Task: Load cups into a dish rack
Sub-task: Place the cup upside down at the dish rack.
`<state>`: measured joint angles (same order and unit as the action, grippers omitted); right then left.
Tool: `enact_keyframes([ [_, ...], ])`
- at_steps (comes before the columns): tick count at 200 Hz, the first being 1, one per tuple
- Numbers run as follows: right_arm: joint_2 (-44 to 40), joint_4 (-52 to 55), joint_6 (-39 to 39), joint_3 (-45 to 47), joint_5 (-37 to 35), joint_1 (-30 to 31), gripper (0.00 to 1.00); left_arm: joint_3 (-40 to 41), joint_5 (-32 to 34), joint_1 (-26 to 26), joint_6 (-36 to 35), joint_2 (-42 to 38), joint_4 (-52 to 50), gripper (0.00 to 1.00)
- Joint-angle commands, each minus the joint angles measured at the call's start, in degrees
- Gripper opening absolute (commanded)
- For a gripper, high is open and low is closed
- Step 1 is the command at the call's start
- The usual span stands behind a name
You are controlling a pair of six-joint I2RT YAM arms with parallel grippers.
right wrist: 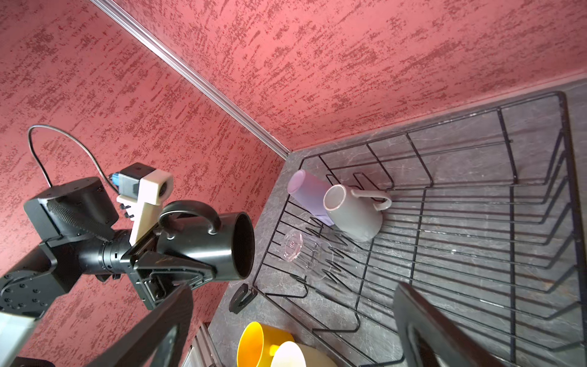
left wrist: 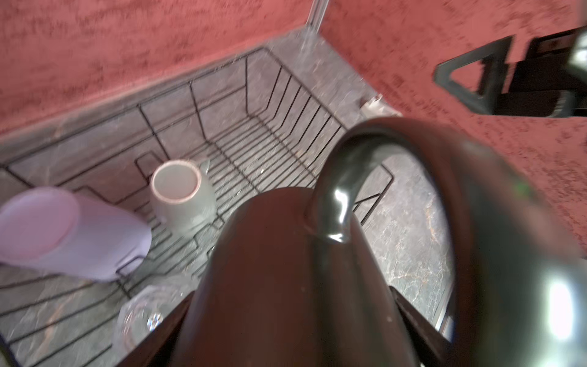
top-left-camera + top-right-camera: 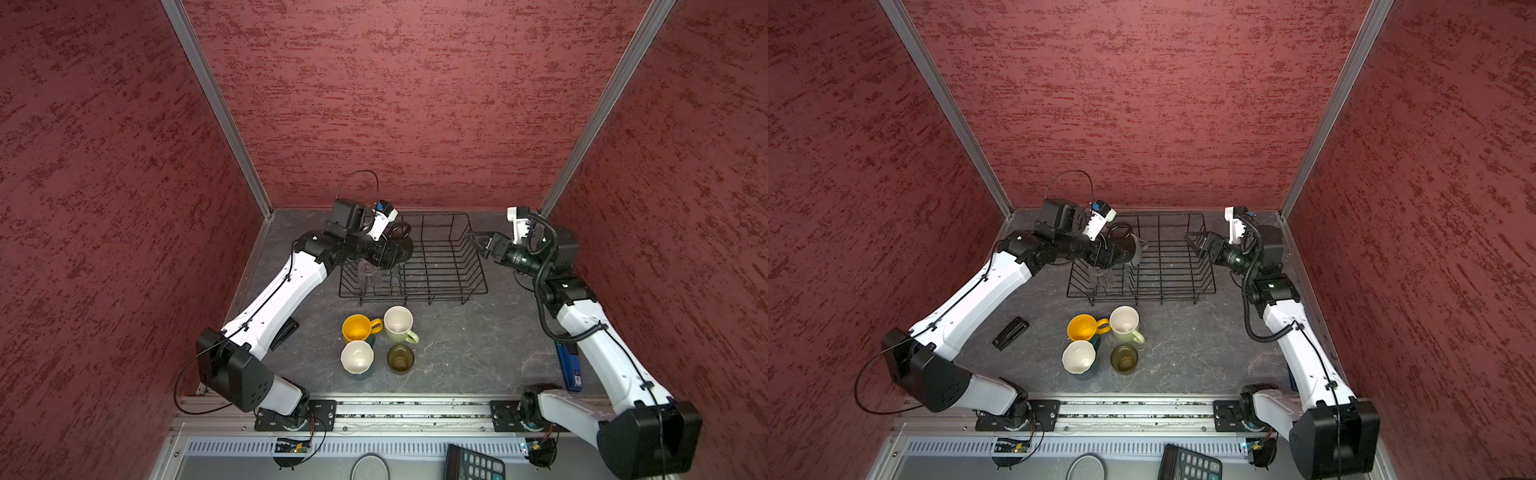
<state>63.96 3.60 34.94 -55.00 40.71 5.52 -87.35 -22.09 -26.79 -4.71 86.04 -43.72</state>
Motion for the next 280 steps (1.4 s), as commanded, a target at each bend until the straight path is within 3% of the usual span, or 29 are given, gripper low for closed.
enact_keyframes([
  [1, -0.41, 0.12, -1.51, 0.7, -1.37, -0.27, 0.99, -6.99, 4.68, -0.17, 0.23, 2.42, -6.99, 0.0],
  [80, -2.07, 0.18, -2.07, 3.36, -2.67, -0.41, 0.99, -22.36, 13.19, -3.84, -0.61, 17.03, -21.91, 0.0],
  [111, -2.34, 0.18, -1.83, 3.81, -2.74, -0.44, 0.99, -23.84, 16.42, -5.21, -0.93, 19.62, -23.95, 0.0],
  [280, -3.14, -0.34, -0.04, 6.74, -1.86, -0.43, 0.99, -32.32, 18.98, -7.4, 1.3, 33.83, -30.5, 0.0],
])
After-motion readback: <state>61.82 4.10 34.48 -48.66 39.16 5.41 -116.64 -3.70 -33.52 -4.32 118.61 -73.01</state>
